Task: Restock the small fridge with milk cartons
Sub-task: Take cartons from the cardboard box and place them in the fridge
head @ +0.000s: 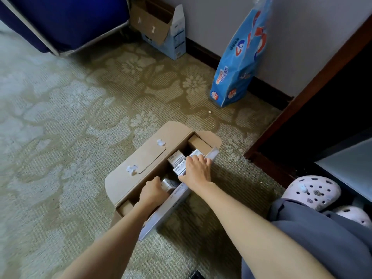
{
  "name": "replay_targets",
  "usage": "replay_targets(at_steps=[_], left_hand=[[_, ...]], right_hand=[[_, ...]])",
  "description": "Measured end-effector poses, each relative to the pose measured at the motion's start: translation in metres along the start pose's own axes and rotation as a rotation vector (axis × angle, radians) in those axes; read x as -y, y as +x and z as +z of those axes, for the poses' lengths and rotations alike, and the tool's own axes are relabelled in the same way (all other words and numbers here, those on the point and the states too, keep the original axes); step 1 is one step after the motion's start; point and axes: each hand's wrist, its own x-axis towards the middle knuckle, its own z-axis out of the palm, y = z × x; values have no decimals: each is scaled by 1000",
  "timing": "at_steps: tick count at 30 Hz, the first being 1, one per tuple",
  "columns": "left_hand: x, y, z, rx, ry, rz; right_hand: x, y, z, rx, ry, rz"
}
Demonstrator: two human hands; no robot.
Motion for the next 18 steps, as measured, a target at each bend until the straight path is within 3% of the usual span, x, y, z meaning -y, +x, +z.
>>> replay_targets(at_steps=[9,18], left_hand=[[-7,0,1,-3,83,45],[-8,-21,-32,-111,100,132]], right_hand=[[6,5,11,-25,-42,34],[11,-16,-36,-49,231,21]])
